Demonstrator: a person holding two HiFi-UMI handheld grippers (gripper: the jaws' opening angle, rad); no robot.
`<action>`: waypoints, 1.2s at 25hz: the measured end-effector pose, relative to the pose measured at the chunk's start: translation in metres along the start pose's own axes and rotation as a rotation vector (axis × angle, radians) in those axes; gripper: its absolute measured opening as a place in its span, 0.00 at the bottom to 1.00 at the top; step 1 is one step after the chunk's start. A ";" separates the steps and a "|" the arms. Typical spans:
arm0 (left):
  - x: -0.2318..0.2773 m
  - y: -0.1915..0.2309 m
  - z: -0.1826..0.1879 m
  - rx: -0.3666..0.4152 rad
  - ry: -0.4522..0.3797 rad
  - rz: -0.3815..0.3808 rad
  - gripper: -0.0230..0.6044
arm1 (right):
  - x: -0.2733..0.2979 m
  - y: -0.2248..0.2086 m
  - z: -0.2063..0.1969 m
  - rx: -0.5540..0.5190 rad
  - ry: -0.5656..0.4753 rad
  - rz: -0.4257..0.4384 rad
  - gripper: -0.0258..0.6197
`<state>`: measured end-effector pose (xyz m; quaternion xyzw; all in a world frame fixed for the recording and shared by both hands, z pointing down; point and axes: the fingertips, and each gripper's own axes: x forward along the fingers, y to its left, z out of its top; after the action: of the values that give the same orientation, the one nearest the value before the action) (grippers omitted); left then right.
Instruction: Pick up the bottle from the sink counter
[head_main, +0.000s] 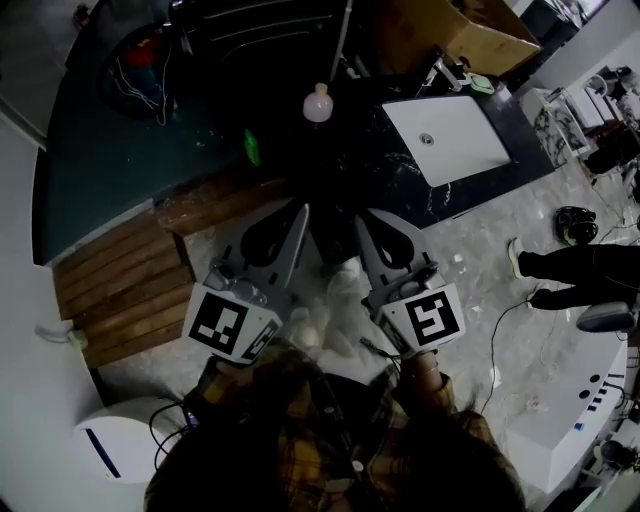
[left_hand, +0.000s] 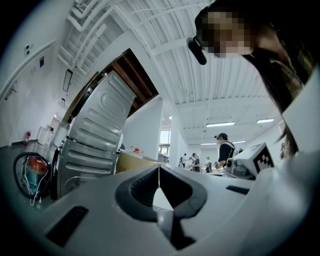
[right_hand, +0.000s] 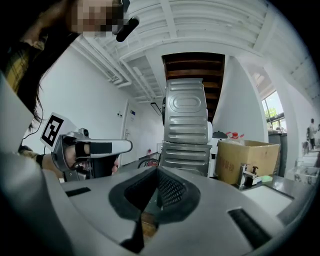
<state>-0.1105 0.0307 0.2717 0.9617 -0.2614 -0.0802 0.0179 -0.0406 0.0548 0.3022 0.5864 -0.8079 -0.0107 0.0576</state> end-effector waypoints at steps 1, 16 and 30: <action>0.002 0.003 0.000 -0.005 -0.001 0.001 0.07 | 0.003 -0.002 0.001 -0.003 0.001 0.001 0.06; 0.097 0.039 -0.007 0.011 -0.017 0.048 0.07 | 0.063 -0.079 0.006 -0.025 -0.020 0.074 0.06; 0.192 0.077 -0.007 0.061 0.000 0.237 0.07 | 0.135 -0.171 0.025 -0.027 -0.061 0.272 0.06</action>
<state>0.0153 -0.1330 0.2563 0.9242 -0.3754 -0.0697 -0.0019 0.0777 -0.1285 0.2741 0.4701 -0.8810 -0.0318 0.0419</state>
